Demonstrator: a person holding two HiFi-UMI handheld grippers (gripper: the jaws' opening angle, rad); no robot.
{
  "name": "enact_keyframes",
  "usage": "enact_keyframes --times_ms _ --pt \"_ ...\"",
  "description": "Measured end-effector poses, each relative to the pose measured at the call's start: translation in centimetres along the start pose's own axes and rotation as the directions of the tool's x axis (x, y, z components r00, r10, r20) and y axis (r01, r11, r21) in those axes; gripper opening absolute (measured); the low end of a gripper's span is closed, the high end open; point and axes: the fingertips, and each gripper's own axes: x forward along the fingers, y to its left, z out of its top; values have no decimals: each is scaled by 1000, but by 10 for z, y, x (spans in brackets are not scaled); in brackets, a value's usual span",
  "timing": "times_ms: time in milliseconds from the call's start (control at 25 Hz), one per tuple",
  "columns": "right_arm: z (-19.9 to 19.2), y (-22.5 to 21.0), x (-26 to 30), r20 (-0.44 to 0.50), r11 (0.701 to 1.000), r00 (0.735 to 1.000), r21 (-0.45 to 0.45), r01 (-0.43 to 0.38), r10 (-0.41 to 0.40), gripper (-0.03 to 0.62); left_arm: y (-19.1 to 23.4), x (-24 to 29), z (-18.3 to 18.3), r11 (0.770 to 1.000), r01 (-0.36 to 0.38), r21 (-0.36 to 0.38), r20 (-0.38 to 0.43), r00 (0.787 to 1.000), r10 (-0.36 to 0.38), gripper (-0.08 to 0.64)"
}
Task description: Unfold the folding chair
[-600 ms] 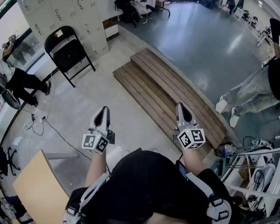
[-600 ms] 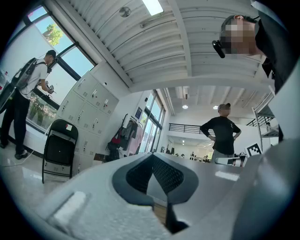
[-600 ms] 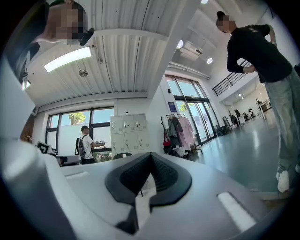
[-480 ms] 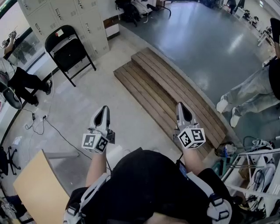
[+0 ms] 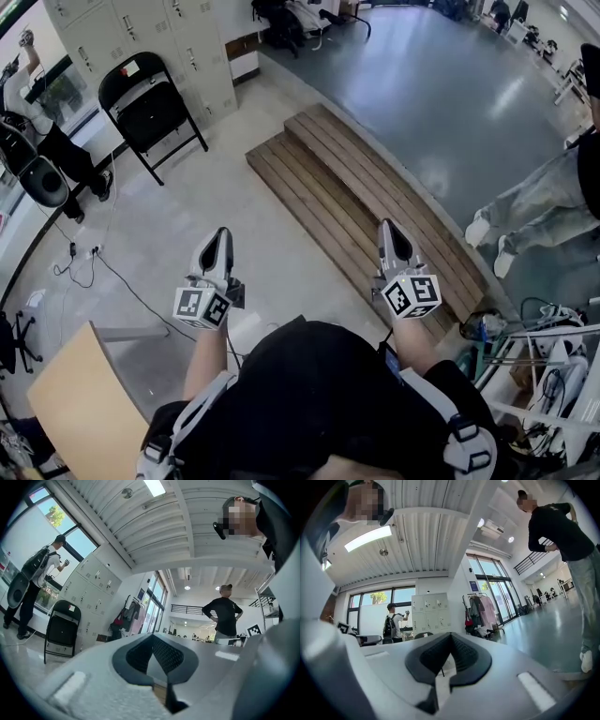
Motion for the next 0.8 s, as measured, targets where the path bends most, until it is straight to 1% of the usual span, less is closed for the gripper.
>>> enact_keyframes --times_ms 160,320,560,800 --pt "4 0 7 32 999 999 40 -20 18 5 9 -1 3 1000 -20 6 12 1000 19 3" --pt "3 11 24 39 998 998 45 -48 47 6 23 -8 8 999 -49 11 27 998 49 3" --pt "-2 57 64 16 991 992 35 -127 126 5 66 -33 32 992 -124 14 60 991 123 3" --pt "-12 104 90 2 977 979 66 -205 205 6 102 -81 49 977 -212 24 90 974 209 3"
